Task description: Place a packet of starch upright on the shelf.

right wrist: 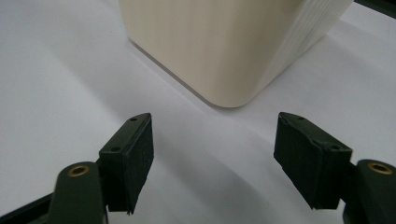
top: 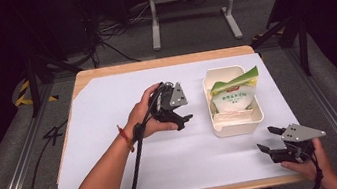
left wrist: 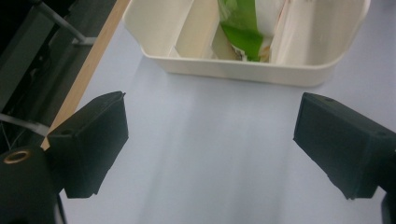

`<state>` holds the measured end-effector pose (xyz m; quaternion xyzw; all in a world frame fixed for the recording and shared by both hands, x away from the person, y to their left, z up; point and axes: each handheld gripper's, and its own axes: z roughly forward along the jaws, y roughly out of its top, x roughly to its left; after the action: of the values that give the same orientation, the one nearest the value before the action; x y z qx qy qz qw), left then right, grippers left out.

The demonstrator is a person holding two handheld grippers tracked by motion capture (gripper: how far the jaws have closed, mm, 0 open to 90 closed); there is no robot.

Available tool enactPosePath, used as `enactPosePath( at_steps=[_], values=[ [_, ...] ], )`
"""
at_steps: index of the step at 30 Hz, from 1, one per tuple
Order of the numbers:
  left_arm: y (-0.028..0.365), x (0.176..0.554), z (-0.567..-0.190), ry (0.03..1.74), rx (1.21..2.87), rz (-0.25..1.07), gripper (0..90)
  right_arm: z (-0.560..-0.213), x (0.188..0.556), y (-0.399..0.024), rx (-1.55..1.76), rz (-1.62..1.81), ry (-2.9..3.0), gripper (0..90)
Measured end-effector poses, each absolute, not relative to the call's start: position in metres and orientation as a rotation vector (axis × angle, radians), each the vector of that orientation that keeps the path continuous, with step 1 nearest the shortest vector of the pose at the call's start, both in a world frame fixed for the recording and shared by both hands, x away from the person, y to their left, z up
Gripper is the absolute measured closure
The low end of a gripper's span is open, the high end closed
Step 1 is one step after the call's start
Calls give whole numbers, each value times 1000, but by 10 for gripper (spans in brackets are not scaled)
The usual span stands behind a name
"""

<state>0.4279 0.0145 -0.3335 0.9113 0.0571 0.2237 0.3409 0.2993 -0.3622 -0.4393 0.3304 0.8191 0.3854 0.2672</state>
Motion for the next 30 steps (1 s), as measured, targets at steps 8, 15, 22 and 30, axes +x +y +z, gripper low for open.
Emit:
enactPosePath(
  at_steps=[8, 15, 22, 30],
  values=[
    [39, 417, -346, 178, 2378, 603, 105, -439, 299, -363, 907, 1041, 2199, 257],
    [61, 409, -355, 210, 2369, 597, 102, -439, 299, -364, 912, 1037, 2188, 242],
    [83, 402, -363, 261, 2360, 628, 101, -439, 299, -362, 907, 1026, 2188, 239],
    [110, 398, -375, 334, 2355, 643, 101, -438, 300, -362, 905, 1022, 2184, 233]
  ],
)
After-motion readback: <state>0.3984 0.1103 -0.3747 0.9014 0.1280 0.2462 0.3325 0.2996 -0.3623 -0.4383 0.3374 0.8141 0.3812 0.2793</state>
